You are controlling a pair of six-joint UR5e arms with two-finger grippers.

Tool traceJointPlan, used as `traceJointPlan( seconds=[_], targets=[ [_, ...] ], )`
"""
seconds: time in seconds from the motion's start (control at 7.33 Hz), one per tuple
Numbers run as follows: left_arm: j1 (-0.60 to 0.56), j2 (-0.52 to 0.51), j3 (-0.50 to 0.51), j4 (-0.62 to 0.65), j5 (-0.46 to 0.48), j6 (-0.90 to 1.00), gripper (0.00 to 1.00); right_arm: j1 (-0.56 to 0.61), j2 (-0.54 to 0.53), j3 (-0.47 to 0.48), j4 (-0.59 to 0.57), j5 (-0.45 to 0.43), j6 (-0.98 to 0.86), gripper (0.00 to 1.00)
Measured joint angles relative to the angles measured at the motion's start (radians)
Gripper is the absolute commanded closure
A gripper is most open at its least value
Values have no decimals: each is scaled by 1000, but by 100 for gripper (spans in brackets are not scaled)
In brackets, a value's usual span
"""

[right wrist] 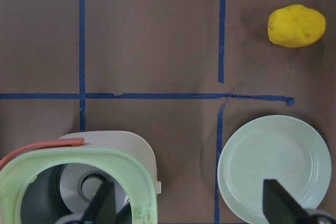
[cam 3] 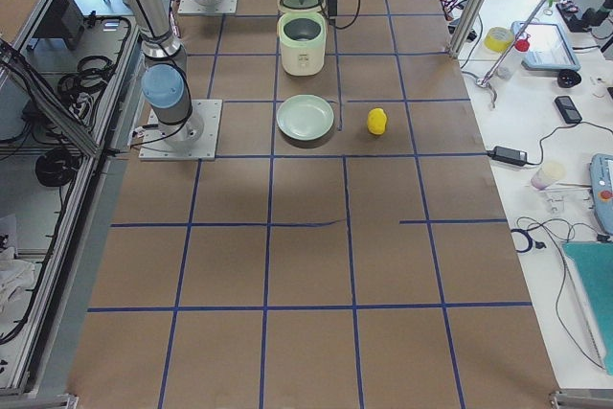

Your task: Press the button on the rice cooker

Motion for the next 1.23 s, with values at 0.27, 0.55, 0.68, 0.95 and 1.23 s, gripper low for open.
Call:
traceJointPlan(
  seconds=[0.27,0.55,0.68,0.95,1.23],
  targets=[
    [0,0,0,0,0,0,0,-76,0,-60,30,10,-64,0],
    [0,0,0,0,0,0,0,-140,-1,-118,115,35,-106,0],
    [0,0,0,0,0,-1,0,-154,-1,-143,163,36,-111,0],
    [0,0,0,0,0,0,0,-161,-1,-157,188,37,-113,0],
    [0,0,0,0,0,0,0,-161,-1,-157,189,37,-113,0]
  ],
)
